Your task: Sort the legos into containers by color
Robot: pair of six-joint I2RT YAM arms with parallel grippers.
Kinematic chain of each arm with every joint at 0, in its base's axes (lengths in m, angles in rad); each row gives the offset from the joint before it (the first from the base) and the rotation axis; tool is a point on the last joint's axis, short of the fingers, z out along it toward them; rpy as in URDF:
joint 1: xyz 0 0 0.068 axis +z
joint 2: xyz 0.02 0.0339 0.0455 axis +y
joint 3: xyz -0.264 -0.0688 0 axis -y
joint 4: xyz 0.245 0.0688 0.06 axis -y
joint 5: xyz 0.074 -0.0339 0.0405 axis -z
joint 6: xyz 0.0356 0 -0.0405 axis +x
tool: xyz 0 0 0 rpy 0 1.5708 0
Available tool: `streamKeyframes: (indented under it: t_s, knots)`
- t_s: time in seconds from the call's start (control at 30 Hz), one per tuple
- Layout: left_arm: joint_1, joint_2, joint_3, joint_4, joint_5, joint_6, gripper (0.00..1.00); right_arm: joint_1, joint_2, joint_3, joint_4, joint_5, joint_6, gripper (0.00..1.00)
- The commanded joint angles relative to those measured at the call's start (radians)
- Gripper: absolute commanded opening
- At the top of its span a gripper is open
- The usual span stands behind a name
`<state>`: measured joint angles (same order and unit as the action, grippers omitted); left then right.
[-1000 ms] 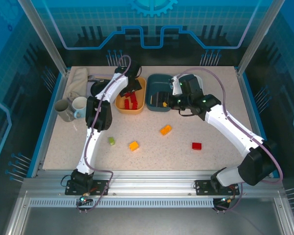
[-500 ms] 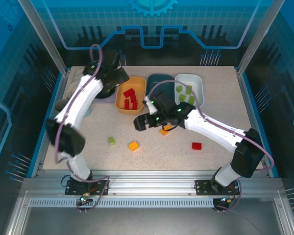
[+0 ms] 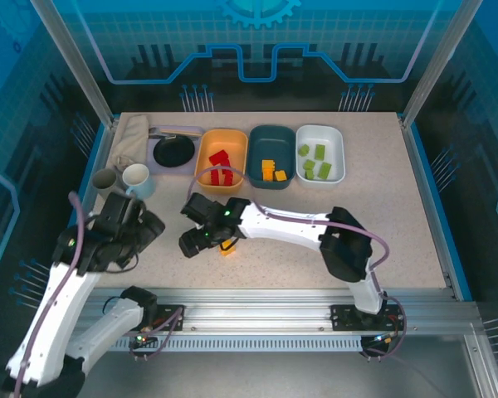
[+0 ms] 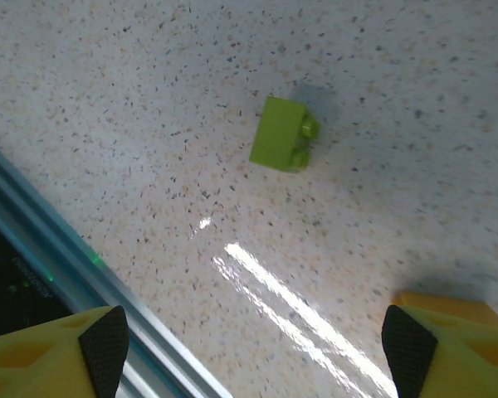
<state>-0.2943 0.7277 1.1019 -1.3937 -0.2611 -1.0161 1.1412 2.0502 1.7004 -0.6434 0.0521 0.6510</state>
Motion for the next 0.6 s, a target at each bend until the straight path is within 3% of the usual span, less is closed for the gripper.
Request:
streamKeyframes:
  t_s: [0.0, 0.23, 0.57]
  knots:
    - [0.004, -0.069, -0.005, -0.157, 0.014, -0.023, 0.88, 0.022, 0.095, 0.114, -0.09, 0.058, 0.068, 0.8]
    - [0.004, -0.125, 0.045, -0.204, 0.046, 0.042, 0.88, 0.026, 0.266, 0.289, -0.179, 0.116, 0.105, 0.76]
    - [0.004, -0.136, 0.089, -0.206, 0.085, 0.123, 0.88, 0.014, 0.438, 0.465, -0.241, 0.141, 0.102, 0.59]
